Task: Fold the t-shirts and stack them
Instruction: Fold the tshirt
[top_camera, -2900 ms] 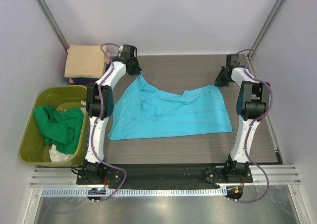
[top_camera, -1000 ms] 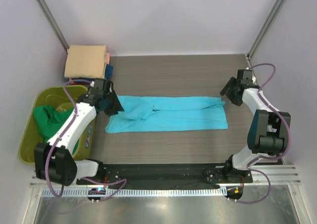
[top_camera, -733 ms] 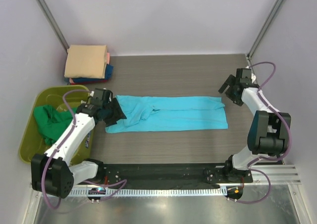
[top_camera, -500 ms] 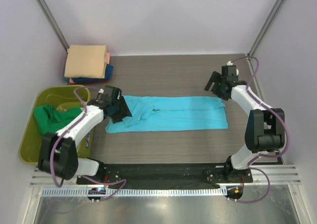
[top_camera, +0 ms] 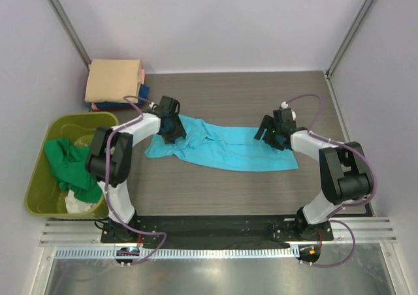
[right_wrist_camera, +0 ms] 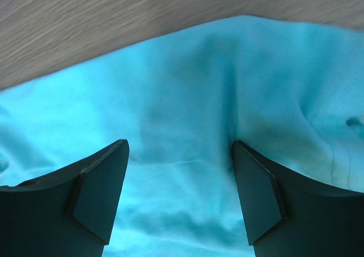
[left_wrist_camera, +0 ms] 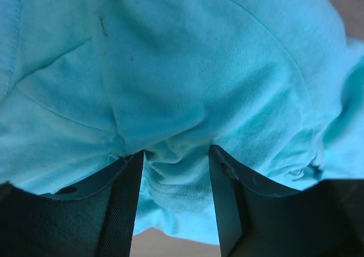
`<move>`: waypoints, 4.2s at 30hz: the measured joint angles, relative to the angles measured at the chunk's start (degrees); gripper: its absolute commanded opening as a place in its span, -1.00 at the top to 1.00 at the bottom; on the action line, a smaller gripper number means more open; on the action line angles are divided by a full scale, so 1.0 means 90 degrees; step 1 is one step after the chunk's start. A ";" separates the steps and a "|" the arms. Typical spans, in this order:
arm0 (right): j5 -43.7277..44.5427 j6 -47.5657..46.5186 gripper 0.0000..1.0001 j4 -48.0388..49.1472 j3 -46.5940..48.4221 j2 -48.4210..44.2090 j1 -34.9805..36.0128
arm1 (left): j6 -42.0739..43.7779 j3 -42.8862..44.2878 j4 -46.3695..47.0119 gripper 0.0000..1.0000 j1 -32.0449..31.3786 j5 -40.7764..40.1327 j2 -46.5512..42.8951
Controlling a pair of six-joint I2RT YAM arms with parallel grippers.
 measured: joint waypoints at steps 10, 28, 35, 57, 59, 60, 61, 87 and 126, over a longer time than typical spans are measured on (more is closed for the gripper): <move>0.0525 0.2363 -0.64 -0.0134 -0.0942 -0.1328 0.5297 | 0.0639 0.6722 -0.0957 -0.22 -0.0403 0.0216 0.4235; 0.1902 0.0882 -0.71 -0.2038 0.2815 -0.0049 0.3164 | 0.1739 0.4653 -0.1316 -0.98 -0.0393 0.0500 -0.0848; 0.1404 0.0379 -0.67 -0.2232 0.5032 0.2567 0.2353 | 0.1171 0.0274 -0.0665 -0.91 -0.0437 0.0571 -0.3118; -0.0100 -0.0716 -0.66 -0.2412 1.0154 0.6581 0.1620 | -0.0663 -0.3415 0.2157 -0.83 -0.1741 0.1217 -0.2749; -0.0260 -0.0714 -0.66 -0.2373 1.0149 0.6586 0.1540 | -0.0641 -0.3388 0.2123 -0.83 -0.1749 0.1185 -0.2749; -0.0340 -0.0714 -0.68 -0.2348 1.0137 0.6586 0.1508 | -0.0614 -0.3354 0.2050 -0.82 -0.1758 0.1168 -0.2749; -0.0408 -0.0716 -0.69 -0.2314 1.0112 0.6581 0.1486 | -0.0593 -0.3308 0.1960 -0.82 -0.1763 0.1144 -0.2749; -0.0993 -0.0051 -0.56 -0.1576 0.0481 -0.1552 0.1792 | -0.0993 -0.4396 0.0090 -0.75 -0.1979 0.0627 -0.6057; -0.0976 0.2140 0.97 0.0046 -0.2875 -0.2708 0.4085 | -0.2475 -0.5829 0.1484 1.00 -0.3126 0.0282 -0.5926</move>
